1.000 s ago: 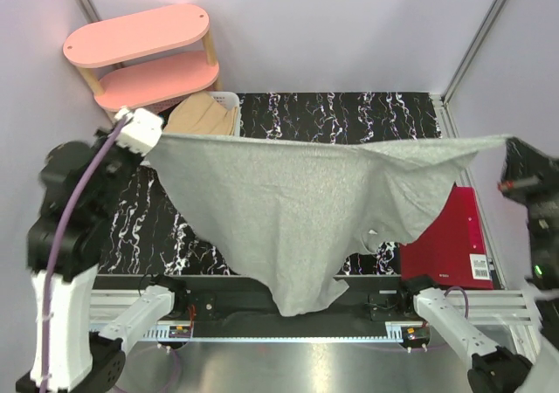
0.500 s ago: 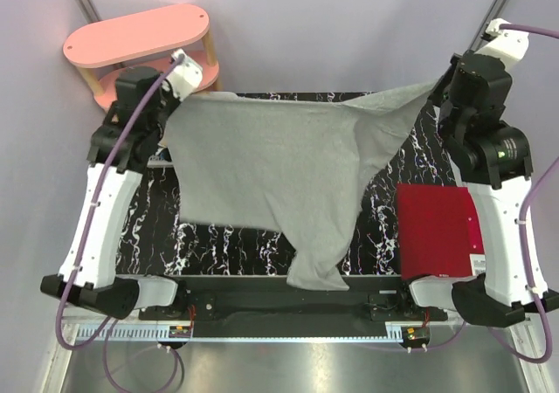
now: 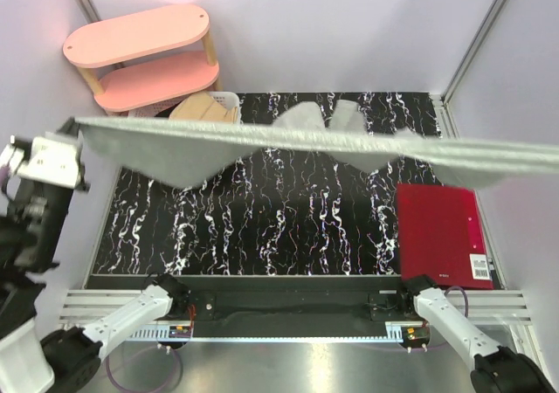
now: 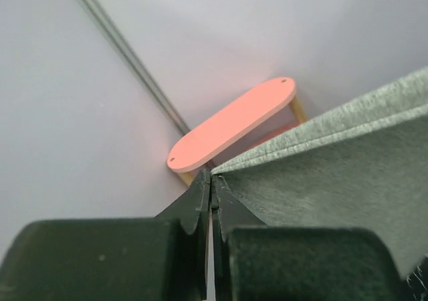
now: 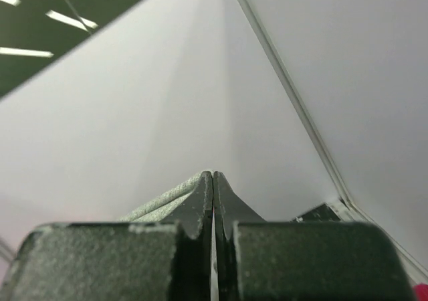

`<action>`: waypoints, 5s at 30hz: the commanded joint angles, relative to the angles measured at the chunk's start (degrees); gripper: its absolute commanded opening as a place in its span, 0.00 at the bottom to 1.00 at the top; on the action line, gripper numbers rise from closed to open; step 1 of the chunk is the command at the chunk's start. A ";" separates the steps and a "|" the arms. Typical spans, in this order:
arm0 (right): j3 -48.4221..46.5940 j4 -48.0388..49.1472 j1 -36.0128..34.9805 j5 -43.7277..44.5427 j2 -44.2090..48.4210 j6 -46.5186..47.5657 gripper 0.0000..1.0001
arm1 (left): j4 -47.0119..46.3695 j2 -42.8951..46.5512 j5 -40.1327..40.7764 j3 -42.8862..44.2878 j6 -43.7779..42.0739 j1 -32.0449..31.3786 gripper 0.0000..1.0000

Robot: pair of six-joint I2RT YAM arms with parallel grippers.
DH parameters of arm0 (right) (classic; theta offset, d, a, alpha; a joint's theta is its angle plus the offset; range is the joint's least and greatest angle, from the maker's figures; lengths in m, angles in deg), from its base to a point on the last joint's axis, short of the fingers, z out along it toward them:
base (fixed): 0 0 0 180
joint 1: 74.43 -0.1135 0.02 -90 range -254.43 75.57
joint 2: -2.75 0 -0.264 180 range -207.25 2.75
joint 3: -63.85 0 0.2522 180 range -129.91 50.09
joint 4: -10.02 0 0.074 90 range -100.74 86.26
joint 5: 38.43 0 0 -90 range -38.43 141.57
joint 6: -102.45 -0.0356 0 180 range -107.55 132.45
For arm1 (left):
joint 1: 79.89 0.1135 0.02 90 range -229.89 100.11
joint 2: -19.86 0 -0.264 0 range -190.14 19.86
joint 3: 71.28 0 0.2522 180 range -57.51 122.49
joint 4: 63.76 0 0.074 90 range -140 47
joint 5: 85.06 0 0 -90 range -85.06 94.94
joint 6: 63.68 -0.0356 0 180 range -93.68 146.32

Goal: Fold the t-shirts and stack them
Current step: Flatten out the tshirt, then fold the flattened tshirt in 1/3 of the way

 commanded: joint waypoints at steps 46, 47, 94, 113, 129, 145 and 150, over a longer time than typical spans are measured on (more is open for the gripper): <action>31.68 3.29 8.64 4.89 -29.24 -7.37 0.00 | -11.41 -43.45 -10.36 -31.28 -4.71 9.62 0.00; 32.48 2.58 8.55 4.27 -28.62 -8.42 0.00 | -12.11 -42.75 -10.10 -32.16 -4.80 9.62 0.00; 48.05 -4.19 8.55 -23.15 -37.47 -21.96 0.58 | -15.28 -24.81 -8.25 -59.78 -0.06 2.42 0.95; 52.18 -0.06 8.55 -23.68 -45.48 -23.19 0.55 | -18.09 -56.00 -15.37 -39.64 3.11 2.59 0.80; 53.23 1.17 8.47 -24.56 -46.36 -22.84 0.54 | -19.76 -52.60 -18.19 -49.91 3.20 8.47 0.59; 52.27 6.53 8.38 -38.19 -56.20 -21.26 0.52 | -16.77 -36.06 -12.30 -63.99 -0.31 13.40 0.53; 50.60 6.53 8.38 -36.34 -58.84 -20.38 0.52 | -17.83 -36.32 -12.38 -65.22 -1.72 17.62 0.52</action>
